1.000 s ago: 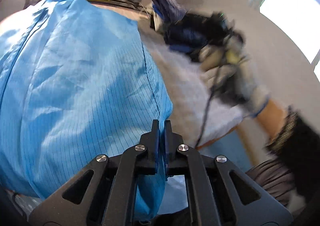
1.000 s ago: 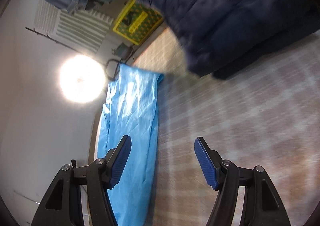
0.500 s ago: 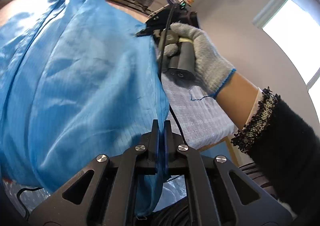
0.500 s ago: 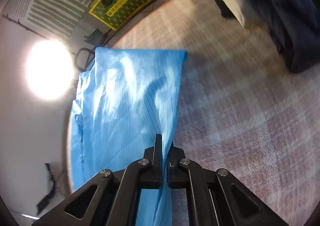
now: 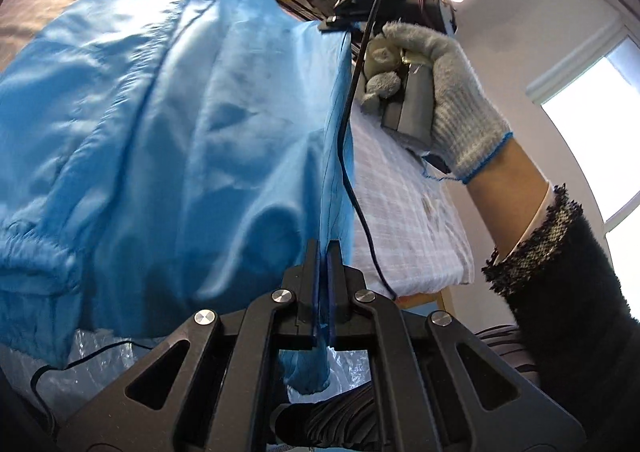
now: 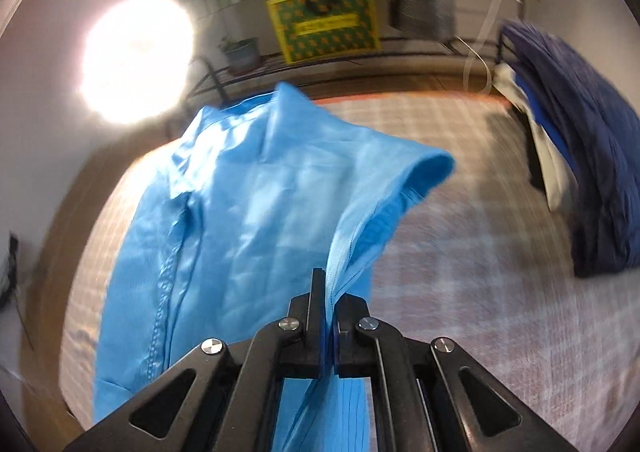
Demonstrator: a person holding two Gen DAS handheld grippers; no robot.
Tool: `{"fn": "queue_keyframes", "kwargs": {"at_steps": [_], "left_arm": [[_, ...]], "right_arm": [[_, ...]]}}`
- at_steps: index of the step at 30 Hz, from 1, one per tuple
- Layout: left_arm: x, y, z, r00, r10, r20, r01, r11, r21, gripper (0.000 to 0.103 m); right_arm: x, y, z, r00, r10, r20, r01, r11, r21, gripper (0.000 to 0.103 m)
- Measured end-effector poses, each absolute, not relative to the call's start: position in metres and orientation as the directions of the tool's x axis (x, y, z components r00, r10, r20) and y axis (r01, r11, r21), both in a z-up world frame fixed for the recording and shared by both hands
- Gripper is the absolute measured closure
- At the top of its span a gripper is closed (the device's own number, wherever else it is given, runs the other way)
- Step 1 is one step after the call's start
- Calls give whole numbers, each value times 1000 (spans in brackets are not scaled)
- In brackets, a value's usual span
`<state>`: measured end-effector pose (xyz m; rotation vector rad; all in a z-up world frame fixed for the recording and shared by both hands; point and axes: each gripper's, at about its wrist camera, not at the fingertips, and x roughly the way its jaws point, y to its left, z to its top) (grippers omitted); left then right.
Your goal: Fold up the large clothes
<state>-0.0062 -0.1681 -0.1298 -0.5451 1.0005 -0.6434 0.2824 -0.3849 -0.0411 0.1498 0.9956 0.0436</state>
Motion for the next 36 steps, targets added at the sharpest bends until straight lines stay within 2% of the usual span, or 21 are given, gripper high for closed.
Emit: {"fn": "queue_keyframes", "kwargs": {"at_steps": [7, 13, 21, 23, 24, 25, 28, 30, 33, 36], "left_arm": [[-11, -131, -146, 421, -670, -611, 150, 716, -682, 103], [-12, -108, -161, 430, -638, -638, 78, 731, -678, 103], [-7, -92, -168, 428, -632, -646, 40, 728, -685, 103], [-6, -91, -167, 426, -634, -645, 38, 725, -688, 103], [-7, -90, -167, 423, -636, -645, 36, 723, -690, 103], [-3, -92, -167, 421, -639, -644, 34, 721, -692, 103], [-1, -89, -168, 418, -649, -636, 33, 710, -703, 103], [-2, -90, -164, 425, -652, -628, 40, 707, -706, 103], [-4, -93, -157, 435, -656, -617, 58, 704, -708, 103], [-5, -95, -147, 450, -650, -612, 73, 710, -700, 103]], "right_arm": [[295, -298, -51, 536, 73, -841, -117, 993, 12, 103], [307, -227, -81, 509, 36, -860, -216, 972, -87, 103], [321, -191, -112, 467, 16, -884, -238, 965, -108, 101], [323, -196, -112, 436, 94, -895, -259, 966, -24, 82], [323, -199, -110, 421, 142, -896, -267, 963, 27, 65], [322, -205, -105, 406, 213, -889, -275, 956, 103, 62], [314, -231, -78, 410, 387, -826, -269, 916, 296, 62], [304, -259, -51, 444, 488, -752, -256, 873, 415, 62], [286, -290, -27, 483, 518, -706, -231, 853, 467, 62], [257, -314, -12, 492, 497, -715, -243, 867, 435, 62]]}}
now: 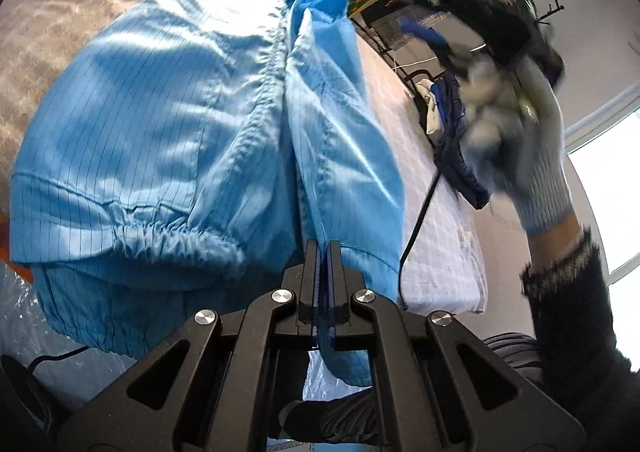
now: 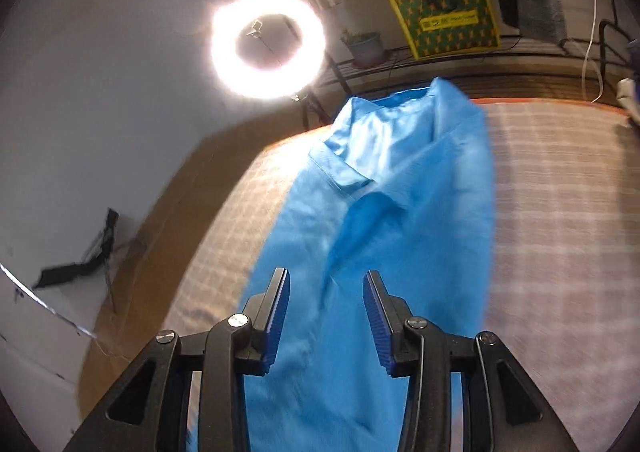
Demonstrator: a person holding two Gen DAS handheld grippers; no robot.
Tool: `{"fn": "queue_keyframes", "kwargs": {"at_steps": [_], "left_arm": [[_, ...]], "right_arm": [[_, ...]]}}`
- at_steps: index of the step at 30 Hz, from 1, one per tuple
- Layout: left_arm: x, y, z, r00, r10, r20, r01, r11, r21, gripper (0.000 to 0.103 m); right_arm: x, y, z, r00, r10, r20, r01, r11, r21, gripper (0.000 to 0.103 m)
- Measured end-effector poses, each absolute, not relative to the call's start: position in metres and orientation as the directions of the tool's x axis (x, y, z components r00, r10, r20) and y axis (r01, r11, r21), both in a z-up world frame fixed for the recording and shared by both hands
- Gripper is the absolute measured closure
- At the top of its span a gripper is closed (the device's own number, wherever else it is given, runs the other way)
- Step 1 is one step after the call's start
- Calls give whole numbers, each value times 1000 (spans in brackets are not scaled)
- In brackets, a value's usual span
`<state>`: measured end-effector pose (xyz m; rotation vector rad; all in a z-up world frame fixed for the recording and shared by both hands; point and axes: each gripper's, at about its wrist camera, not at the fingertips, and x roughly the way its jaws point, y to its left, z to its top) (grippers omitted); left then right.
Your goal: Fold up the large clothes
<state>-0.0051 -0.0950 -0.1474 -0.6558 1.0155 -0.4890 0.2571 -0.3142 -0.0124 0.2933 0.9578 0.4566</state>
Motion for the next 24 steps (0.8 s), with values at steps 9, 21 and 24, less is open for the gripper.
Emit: {"fn": "queue_keyframes", "kwargs": {"at_steps": [9, 21, 24], "left_arm": [[-5, -66, -143, 500, -604, -620, 24, 725, -688, 103], [-14, -90, -142, 472, -501, -725, 131, 853, -505, 103], [-15, -92, -151, 447, -487, -750, 131, 865, -484, 103]], "right_arm": [[152, -346, -44, 358, 418, -835, -327, 894, 307, 63], [132, -369, -81, 303, 420, -856, -270, 899, 346, 41], [123, -353, -96, 249, 425, -870, -298, 889, 348, 43]]}}
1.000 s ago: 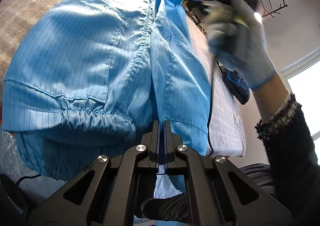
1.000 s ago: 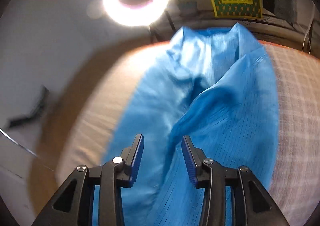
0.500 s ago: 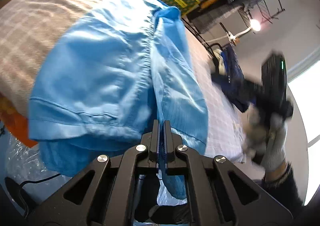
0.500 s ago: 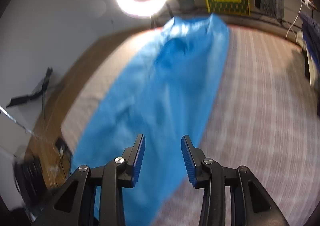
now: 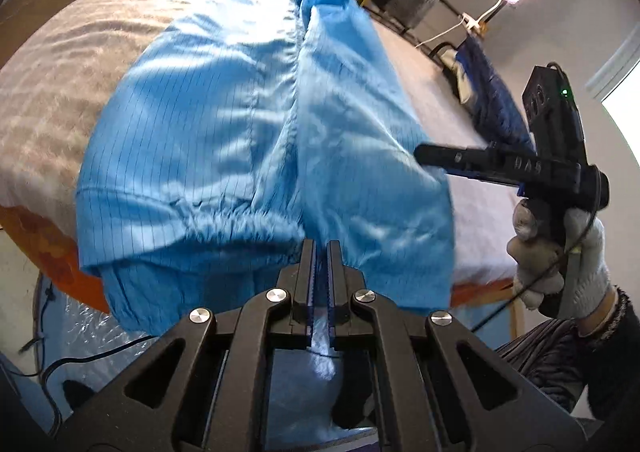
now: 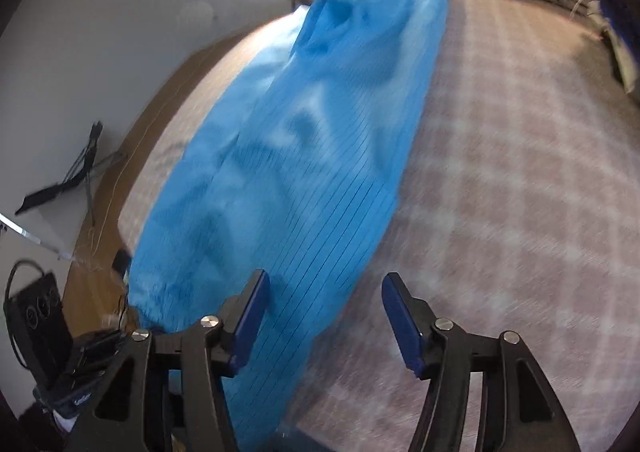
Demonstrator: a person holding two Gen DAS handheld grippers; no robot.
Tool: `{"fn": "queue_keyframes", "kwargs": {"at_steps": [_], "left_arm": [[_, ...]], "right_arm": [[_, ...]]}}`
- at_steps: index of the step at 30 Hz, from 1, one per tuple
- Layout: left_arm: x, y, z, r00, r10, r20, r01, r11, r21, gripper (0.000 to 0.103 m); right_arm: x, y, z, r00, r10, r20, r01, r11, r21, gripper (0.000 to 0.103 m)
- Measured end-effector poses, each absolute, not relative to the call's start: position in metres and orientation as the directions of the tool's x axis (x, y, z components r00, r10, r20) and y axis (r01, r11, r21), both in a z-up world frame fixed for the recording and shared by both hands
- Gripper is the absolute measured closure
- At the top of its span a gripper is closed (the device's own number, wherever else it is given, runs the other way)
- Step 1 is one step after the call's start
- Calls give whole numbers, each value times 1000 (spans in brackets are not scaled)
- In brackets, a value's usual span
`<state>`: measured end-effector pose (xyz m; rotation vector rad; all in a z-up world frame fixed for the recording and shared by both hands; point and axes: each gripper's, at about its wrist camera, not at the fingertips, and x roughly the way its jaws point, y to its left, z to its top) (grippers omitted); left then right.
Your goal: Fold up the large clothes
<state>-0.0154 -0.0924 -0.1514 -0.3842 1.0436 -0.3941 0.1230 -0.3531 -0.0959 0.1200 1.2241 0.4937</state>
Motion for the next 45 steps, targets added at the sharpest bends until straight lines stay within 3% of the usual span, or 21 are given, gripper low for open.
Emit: {"fn": "queue_keyframes", "kwargs": {"at_steps": [3, 6, 14, 18, 20, 25, 32, 36, 42, 45], "left_arm": [[-21, -88, -145, 457, -474, -753, 142, 874, -464, 103], [-27, -77, -128, 475, -509, -718, 142, 849, -508, 103], [20, -57, -77, 530, -497, -687, 177, 857, -483, 103], [56, -39, -70, 599, -457, -657, 160, 873, -460, 103], [63, -31, -75, 611, -446, -654, 130, 871, -473, 103], [84, -21, -96, 573, -439, -692, 78, 870, -487, 103], [99, -8, -111, 548, -455, -702, 21, 847, -532, 103], [103, -13, -112, 532, -475, -701, 32, 838, -545, 103], [106, -18, -111, 522, -484, -702, 38, 836, -548, 103], [107, -14, -111, 526, -485, -698, 23, 829, -559, 103]], "right_arm": [[102, -328, -107, 306, 249, -919, -413, 904, 108, 53], [87, -321, -102, 338, 189, -922, -470, 883, 8, 58], [128, -341, -38, 472, 394, -788, -411, 890, 198, 62], [172, -318, -30, 513, 408, -755, -404, 891, 207, 63], [197, -308, -35, 524, 391, -757, -382, 902, 202, 64], [268, -301, -63, 493, 350, -796, -271, 932, 242, 78], [354, -296, -96, 473, 302, -828, -124, 953, 277, 78], [383, -271, -111, 470, 335, -816, -157, 942, 297, 78], [382, -229, -125, 500, 215, -839, -272, 959, 83, 74], [379, -237, -116, 489, 282, -826, -295, 944, 148, 75]]}}
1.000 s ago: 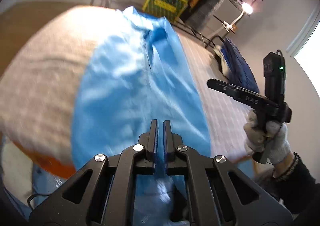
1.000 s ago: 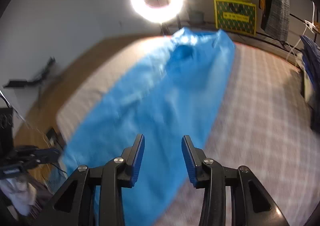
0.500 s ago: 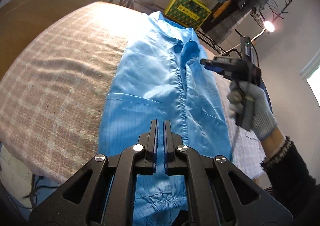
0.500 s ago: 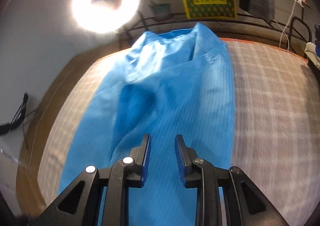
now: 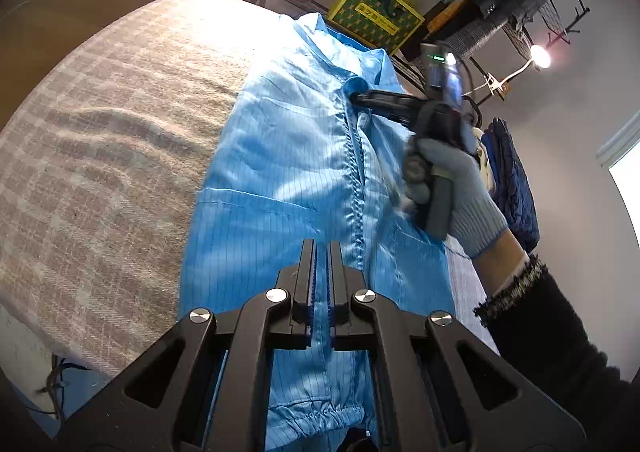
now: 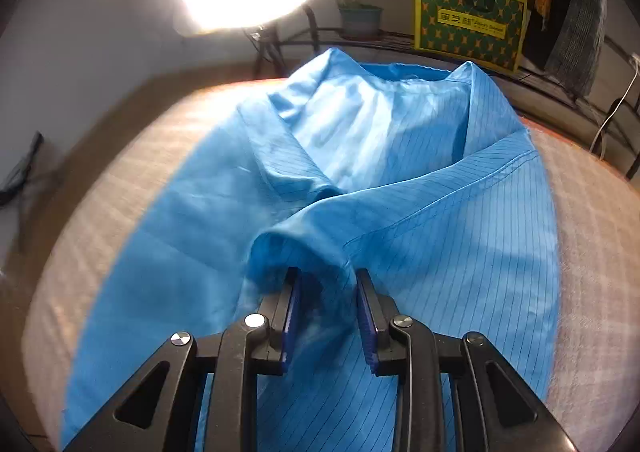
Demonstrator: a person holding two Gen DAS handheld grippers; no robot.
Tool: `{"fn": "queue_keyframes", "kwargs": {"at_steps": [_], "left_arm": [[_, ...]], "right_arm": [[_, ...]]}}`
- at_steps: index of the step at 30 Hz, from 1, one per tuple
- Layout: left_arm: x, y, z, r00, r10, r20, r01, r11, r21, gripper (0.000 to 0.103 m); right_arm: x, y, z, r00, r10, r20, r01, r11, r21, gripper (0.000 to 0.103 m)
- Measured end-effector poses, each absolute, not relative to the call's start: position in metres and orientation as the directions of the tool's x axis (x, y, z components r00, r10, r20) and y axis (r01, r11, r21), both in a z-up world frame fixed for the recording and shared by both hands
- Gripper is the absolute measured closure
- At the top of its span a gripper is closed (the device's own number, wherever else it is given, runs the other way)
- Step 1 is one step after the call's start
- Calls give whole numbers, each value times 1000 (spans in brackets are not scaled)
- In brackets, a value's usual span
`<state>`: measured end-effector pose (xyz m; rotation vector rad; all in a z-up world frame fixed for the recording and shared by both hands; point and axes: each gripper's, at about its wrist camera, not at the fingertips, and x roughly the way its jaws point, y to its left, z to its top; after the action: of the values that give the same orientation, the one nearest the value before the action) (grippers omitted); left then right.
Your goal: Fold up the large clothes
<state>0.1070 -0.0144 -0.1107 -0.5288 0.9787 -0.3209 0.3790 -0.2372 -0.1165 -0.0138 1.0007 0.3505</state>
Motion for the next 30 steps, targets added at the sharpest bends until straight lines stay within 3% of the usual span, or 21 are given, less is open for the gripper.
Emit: {"fn": "queue_keyframes", "kwargs": {"at_steps": [4, 6, 7, 8, 15, 23, 30], "left_arm": [[102, -8, -109, 533, -471, -703, 34, 842, -538, 102], [97, -1, -111, 525, -470, -710, 37, 845, -533, 92], [95, 4, -113, 520, -476, -709, 33, 841, -540, 75], [92, 10, -115, 515, -486, -706, 26, 832, -554, 66], [59, 57, -130, 508, -507, -696, -69, 782, -620, 65], [34, 49, -154, 425, -577, -697, -69, 748, -661, 65], [26, 41, -174, 385, -595, -705, -114, 728, -677, 65]], "right_arm": [[361, -257, -80, 485, 400, -778, -286, 913, 291, 68], [343, -265, -58, 497, 442, -747, -305, 895, 326, 66], [330, -270, -45, 499, 467, -730, -315, 883, 349, 66], [310, -279, -29, 500, 497, -710, -322, 867, 380, 66], [178, -326, 3, 495, 547, -675, -350, 837, 421, 48], [52, -374, -56, 350, 544, -763, -278, 838, 469, 46], [38, -379, -101, 236, 591, -772, -212, 806, 552, 46]]}}
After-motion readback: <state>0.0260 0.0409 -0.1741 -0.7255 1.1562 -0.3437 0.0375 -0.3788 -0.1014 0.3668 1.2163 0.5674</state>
